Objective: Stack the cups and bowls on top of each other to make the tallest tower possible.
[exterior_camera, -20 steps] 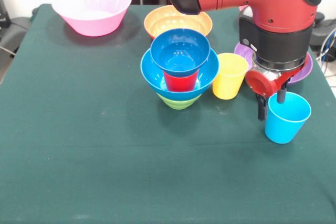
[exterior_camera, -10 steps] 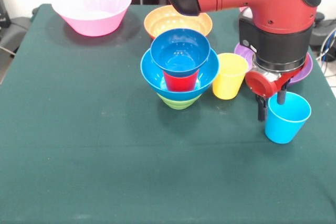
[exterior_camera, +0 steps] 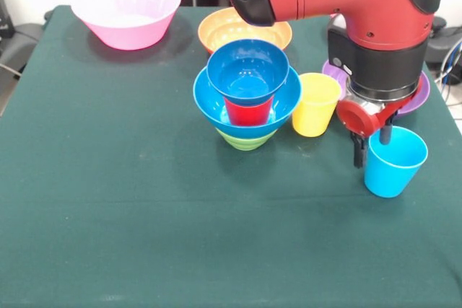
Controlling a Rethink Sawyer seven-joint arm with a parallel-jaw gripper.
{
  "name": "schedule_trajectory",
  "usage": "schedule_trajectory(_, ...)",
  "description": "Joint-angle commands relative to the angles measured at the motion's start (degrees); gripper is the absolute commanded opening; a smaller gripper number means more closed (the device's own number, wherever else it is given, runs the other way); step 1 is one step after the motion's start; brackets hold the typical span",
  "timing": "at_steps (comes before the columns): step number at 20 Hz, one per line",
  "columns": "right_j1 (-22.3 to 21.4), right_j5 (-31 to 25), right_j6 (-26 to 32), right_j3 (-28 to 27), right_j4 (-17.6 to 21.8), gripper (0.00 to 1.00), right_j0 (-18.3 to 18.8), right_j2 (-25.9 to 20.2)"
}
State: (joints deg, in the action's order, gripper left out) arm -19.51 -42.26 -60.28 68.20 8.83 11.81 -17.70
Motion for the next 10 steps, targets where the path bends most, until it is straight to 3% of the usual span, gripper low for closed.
schedule_trajectory(1, 4.23, 2.12, -5.04, 1.82, 1.2, 1.0, 0.63, -1.68)
schedule_trajectory(10, 5.46, 6.06, -3.73, 3.26, 1.75, 1.0, 2.25, -3.03)
